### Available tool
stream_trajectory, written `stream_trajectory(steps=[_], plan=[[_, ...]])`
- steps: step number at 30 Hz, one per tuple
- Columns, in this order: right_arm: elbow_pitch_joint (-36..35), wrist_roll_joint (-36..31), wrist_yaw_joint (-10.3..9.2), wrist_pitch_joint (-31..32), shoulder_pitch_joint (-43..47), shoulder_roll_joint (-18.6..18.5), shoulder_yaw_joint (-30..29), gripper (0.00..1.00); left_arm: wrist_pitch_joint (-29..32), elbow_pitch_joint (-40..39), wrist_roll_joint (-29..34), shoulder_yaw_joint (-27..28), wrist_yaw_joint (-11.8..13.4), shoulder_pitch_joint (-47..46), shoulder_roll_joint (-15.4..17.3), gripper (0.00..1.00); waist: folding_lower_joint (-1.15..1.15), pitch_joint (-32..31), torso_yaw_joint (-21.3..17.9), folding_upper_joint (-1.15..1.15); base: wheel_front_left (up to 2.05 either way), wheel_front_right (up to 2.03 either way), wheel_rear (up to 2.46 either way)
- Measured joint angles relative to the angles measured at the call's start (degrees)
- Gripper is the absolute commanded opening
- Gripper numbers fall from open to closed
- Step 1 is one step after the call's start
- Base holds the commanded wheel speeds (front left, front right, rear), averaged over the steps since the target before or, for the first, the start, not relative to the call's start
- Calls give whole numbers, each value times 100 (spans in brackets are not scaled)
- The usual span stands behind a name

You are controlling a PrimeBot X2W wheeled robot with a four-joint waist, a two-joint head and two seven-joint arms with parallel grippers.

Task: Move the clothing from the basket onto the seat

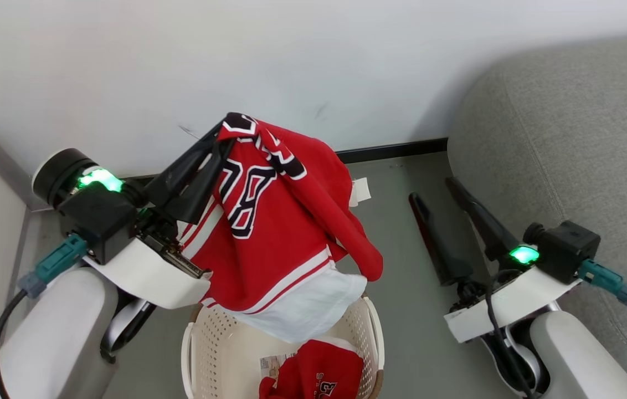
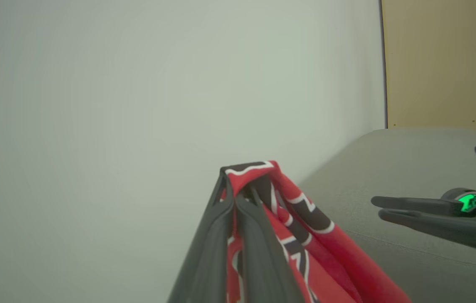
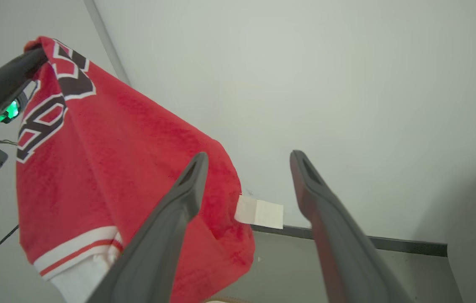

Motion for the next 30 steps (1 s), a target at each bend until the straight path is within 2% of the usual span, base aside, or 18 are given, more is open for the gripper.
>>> stream_trajectory(steps=[14,23,28,29,30], plan=[[-773,534,0,0,-241,-471,1468,100,280,-44,151,-430,-48,-252,-10,0,0,56,-303,0,0,0,0],[-727,539,0,0,-322,-725,1637,100,383,-205,279,-860,-52,-565,-204,0,0,104,-397,0,0,0,0],[-730,519,0,0,-471,-738,1584,100,481,-222,287,-1124,-93,-622,-290,0,0,129,-397,0,0,0,0],[-730,519,0,0,-488,-737,1581,86,482,-222,287,-1163,-93,-622,-304,0,1,131,-397,0,0,0,0],[-727,519,0,0,-492,-738,1578,35,483,-222,287,-1199,-93,-622,-319,0,0,134,-397,0,0,0,0]])
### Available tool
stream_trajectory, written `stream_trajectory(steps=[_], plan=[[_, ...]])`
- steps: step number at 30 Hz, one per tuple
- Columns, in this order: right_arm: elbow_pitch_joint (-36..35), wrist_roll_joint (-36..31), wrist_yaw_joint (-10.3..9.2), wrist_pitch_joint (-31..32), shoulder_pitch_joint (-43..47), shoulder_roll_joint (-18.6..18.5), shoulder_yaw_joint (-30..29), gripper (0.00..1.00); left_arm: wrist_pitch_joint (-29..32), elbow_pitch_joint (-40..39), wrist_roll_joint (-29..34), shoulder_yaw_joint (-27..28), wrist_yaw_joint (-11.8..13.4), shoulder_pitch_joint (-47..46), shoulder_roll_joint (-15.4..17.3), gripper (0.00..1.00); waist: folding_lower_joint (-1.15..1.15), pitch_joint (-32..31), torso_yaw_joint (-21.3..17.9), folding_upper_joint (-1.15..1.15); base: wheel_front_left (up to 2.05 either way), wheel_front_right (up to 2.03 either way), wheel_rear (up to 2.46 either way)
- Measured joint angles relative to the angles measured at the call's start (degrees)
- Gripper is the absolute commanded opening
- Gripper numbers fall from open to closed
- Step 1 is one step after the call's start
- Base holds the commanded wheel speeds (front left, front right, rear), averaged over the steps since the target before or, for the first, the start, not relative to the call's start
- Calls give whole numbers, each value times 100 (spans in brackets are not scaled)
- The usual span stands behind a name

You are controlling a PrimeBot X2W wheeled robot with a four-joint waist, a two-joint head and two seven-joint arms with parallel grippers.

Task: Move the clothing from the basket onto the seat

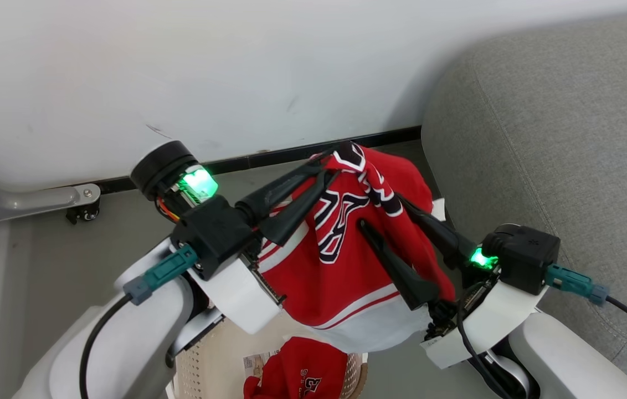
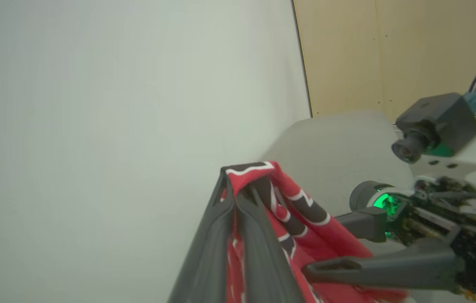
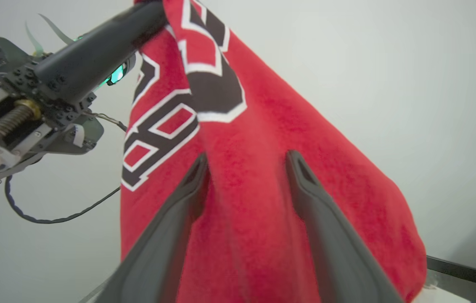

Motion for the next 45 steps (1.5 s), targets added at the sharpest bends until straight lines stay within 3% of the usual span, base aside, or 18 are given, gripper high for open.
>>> stream_trajectory(steps=[1,17,19,21,45], plan=[[12,0,0,0,1,-2,9,0,1,0,0,-34,0,-1,-8,0,0,2,0,0,0,0,0],[5,7,0,0,1,-21,-164,0,100,64,-64,-163,0,-26,-43,0,0,36,12,0,0,0,0],[-14,7,0,0,1,-19,-224,0,100,66,-118,-159,0,-26,-53,44,0,34,14,0,0,0,0],[-35,7,0,0,1,-19,-309,0,100,73,-165,-153,0,-26,-51,100,0,30,18,0,0,0,0],[-219,-115,0,0,51,-21,-1268,0,252,115,-323,-133,0,-26,44,100,0,107,4,0,0,0,0]])
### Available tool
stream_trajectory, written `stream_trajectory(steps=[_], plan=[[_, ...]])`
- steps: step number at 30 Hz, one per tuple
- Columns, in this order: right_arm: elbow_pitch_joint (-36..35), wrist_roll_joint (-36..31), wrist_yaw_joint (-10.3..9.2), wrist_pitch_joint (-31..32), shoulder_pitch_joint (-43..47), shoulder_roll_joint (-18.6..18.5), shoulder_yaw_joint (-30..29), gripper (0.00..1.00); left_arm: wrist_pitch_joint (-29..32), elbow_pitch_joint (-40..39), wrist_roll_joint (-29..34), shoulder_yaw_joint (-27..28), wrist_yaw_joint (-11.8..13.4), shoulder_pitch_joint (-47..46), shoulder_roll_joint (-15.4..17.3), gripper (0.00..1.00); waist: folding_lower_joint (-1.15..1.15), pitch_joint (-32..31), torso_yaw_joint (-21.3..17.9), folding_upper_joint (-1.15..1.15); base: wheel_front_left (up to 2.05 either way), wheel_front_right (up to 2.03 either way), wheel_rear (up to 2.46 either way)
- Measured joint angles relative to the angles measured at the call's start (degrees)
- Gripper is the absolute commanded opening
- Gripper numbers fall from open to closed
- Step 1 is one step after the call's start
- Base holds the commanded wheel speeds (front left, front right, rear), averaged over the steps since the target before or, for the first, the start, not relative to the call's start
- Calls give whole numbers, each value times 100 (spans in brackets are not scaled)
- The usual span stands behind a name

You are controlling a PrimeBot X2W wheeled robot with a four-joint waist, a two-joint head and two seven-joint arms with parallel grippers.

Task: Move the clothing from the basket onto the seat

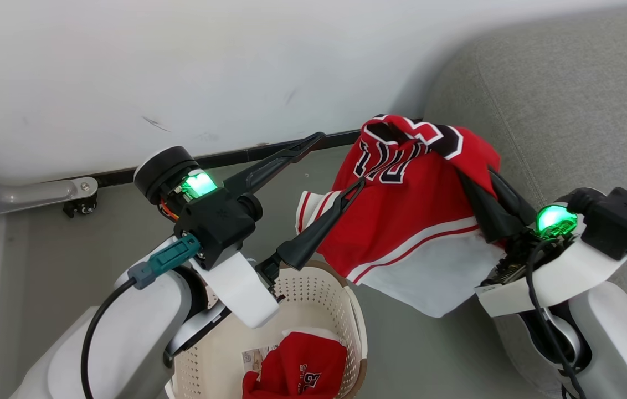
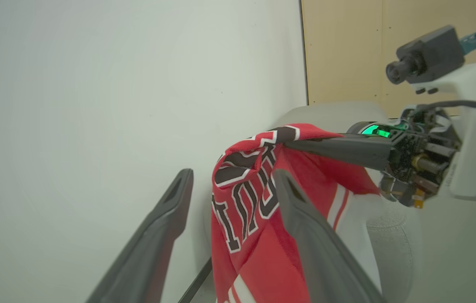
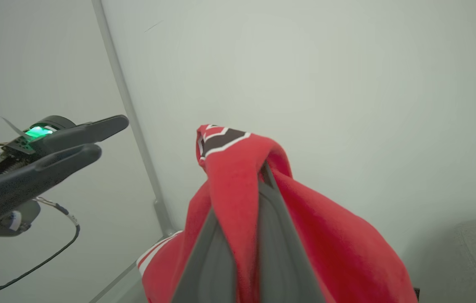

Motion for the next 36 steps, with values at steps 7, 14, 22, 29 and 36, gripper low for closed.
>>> stream_trajectory(steps=[7,14,22,29,36], plan=[[-103,-71,0,0,119,10,-277,0,42,-2,-34,-38,0,1,5,100,0,51,-88,0,0,0,0],[-209,-146,0,0,291,49,-521,0,57,-3,-69,-108,0,0,4,100,0,116,-237,0,0,0,0],[-319,-212,0,0,442,132,-792,0,100,-3,-79,-224,-1,-32,12,100,0,206,-485,0,0,0,0],[-407,-298,0,0,565,216,-985,0,151,-3,-88,-308,-1,-103,65,100,0,299,-751,0,0,0,0],[-521,-323,0,0,689,358,-1156,0,204,-1,-96,-407,-2,-199,97,100,0,401,-1031,0,0,0,0]])
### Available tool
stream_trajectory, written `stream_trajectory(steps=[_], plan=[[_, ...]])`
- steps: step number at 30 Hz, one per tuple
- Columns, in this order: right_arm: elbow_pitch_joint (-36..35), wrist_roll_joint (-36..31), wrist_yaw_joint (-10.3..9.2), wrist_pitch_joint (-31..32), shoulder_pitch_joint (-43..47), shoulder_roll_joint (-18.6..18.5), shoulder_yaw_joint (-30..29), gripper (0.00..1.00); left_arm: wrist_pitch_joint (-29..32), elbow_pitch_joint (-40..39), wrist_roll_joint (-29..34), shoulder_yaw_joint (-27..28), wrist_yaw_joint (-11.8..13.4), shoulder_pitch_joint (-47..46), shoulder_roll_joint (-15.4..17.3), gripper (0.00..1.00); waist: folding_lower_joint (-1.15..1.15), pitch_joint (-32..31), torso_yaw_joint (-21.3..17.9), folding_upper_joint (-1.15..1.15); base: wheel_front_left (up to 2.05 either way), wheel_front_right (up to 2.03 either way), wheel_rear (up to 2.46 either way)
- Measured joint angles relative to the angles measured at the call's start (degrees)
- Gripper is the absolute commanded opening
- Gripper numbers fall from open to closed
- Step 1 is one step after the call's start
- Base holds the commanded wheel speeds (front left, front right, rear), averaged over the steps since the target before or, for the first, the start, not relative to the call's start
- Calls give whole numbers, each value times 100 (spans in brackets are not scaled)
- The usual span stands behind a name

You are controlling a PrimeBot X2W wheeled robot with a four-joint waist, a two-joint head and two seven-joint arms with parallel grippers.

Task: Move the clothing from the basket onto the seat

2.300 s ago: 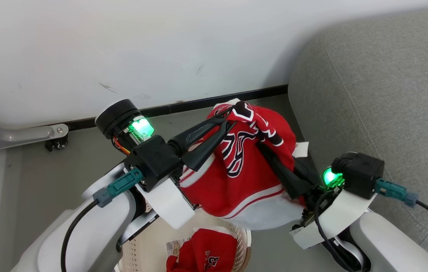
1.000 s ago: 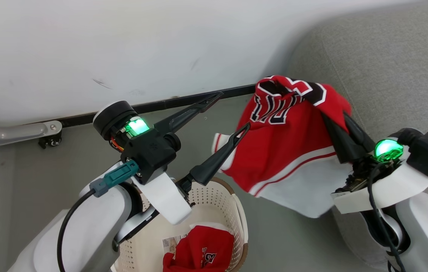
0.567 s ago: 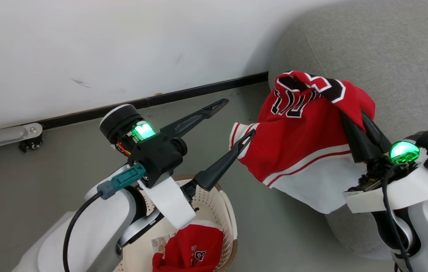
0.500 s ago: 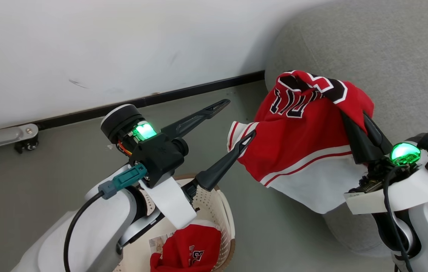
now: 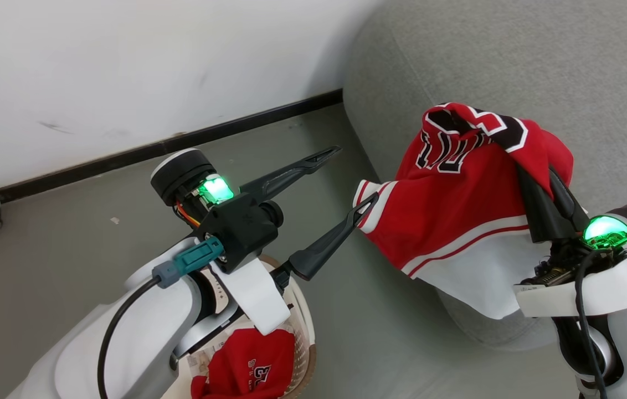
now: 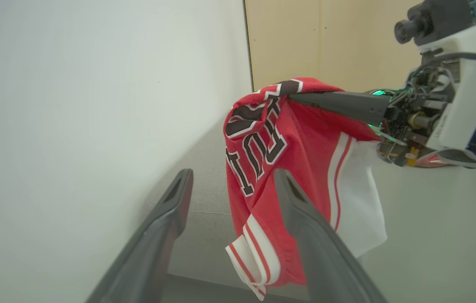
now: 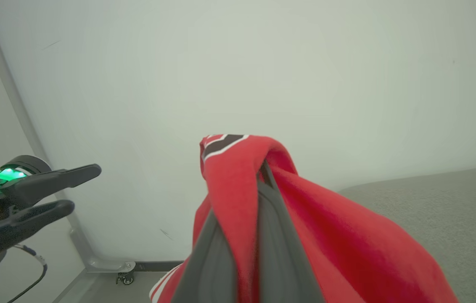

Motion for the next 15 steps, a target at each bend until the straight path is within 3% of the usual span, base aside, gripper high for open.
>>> stream_trajectory(steps=[15], plan=[[-89,-60,0,0,139,223,-109,0,118,26,-45,-91,-3,-30,125,100,0,168,-614,0,0,0,0]])
